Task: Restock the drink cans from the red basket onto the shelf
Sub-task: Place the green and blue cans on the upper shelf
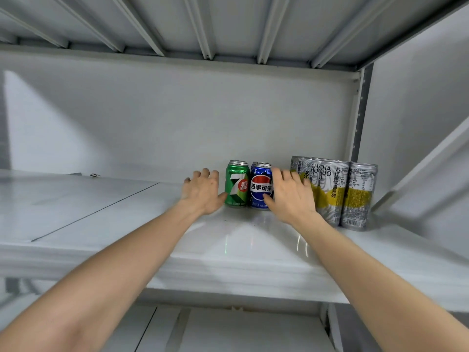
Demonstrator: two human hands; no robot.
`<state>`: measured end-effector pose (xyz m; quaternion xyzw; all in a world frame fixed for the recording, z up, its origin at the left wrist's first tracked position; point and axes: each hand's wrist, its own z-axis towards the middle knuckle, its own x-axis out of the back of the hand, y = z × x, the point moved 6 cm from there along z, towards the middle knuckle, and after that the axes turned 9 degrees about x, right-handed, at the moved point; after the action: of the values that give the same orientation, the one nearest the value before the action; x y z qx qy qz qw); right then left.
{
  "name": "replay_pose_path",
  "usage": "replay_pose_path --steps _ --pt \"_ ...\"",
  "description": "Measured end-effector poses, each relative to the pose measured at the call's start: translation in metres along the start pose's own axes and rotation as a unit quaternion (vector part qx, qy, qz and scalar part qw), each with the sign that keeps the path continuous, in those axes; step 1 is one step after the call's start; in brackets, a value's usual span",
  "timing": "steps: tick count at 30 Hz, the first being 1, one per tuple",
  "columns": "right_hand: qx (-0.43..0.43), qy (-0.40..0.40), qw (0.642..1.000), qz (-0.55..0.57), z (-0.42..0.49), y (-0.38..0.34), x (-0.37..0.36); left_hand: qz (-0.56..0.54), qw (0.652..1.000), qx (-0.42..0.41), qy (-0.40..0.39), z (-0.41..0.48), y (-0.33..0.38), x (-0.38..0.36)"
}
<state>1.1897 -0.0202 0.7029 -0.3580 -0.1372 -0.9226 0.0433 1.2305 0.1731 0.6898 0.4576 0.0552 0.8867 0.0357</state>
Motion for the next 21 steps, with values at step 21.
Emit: replay_pose_path --steps 21 --pt "-0.016 0.097 0.994 -0.046 -0.1 -0.045 0.08 -0.024 0.985 -0.099 0.138 -0.125 -0.017 0.074"
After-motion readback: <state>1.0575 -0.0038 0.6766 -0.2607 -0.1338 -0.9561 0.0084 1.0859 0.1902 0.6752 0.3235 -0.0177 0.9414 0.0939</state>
